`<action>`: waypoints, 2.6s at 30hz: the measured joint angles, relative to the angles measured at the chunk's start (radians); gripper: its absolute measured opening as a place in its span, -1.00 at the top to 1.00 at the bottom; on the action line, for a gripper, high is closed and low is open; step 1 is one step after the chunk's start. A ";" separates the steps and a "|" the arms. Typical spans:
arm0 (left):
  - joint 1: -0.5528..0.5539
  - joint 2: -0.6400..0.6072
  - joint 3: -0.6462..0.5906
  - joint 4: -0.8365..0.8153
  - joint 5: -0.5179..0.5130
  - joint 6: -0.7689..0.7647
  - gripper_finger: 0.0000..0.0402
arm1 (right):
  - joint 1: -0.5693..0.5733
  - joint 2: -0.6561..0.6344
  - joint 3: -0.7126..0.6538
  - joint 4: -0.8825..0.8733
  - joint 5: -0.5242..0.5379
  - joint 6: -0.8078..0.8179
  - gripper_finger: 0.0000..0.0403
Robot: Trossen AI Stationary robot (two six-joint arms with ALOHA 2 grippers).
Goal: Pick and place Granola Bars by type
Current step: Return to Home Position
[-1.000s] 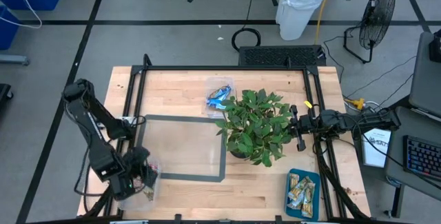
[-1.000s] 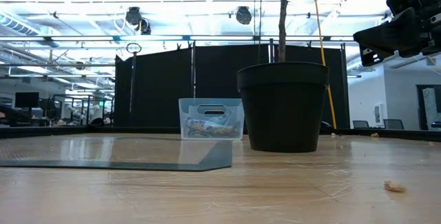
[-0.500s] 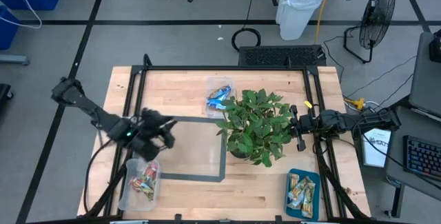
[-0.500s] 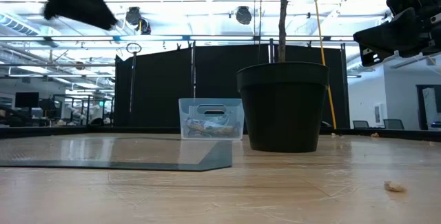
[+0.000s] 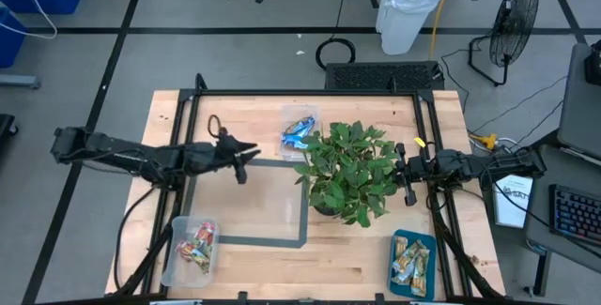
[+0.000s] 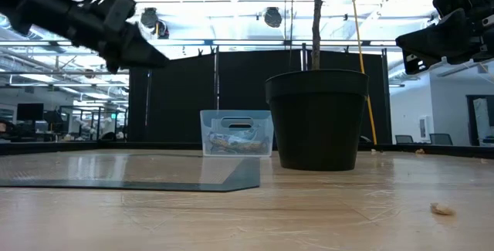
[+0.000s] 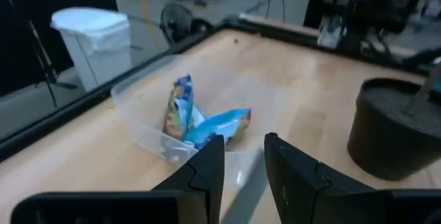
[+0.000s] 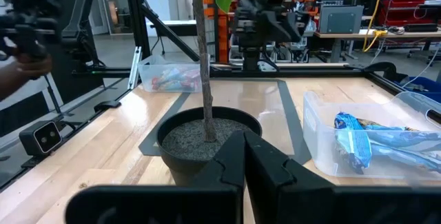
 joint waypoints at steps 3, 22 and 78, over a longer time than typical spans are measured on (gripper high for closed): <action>0.038 -0.089 -0.080 0.066 0.038 0.011 0.46 | 0.000 0.000 0.000 0.000 0.000 0.000 1.00; 0.200 -0.486 -0.295 0.038 0.224 0.075 0.46 | 0.000 0.000 0.000 0.001 0.000 0.000 1.00; 0.207 -0.707 -0.294 -0.250 0.327 0.220 0.46 | 0.000 0.000 0.000 0.002 0.000 0.000 1.00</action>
